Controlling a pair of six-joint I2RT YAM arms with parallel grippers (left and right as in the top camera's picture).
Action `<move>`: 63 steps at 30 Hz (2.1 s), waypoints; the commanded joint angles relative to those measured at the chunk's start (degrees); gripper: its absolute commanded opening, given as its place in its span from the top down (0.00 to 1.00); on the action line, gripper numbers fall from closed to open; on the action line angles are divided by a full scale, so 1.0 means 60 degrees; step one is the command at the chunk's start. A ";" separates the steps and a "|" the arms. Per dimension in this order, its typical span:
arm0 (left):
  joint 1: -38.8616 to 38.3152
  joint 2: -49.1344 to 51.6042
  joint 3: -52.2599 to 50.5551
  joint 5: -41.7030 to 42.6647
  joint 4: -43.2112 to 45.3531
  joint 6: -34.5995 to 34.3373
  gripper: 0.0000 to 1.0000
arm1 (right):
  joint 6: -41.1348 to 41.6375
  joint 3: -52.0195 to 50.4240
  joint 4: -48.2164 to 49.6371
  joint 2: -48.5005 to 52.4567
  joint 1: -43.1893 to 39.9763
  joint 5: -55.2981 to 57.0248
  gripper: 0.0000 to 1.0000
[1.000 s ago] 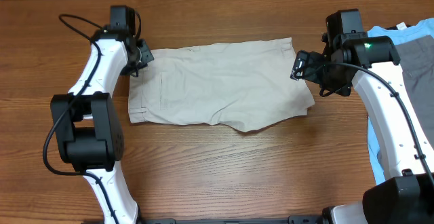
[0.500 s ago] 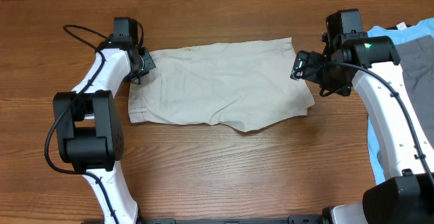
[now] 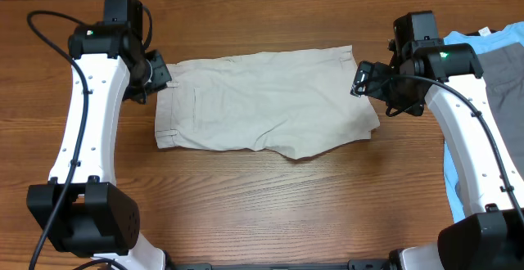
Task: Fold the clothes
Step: 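Push the left gripper along the shorts' left edge to square it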
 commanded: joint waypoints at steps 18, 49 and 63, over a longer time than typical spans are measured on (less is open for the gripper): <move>0.0302 0.0310 -0.3643 0.0036 0.3016 0.0208 0.32 | 0.0033 0.0073 0.0029 -0.0113 -0.0047 -0.0025 0.00; 0.0871 0.1563 -0.3672 0.1362 0.4925 0.1679 0.16 | 0.0033 0.0073 0.0029 -0.0113 -0.0047 -0.0025 0.00; 0.0871 0.2707 -0.3672 0.1504 0.5093 0.1818 0.32 | 0.0033 0.0073 0.0033 -0.0113 -0.0047 -0.0025 0.00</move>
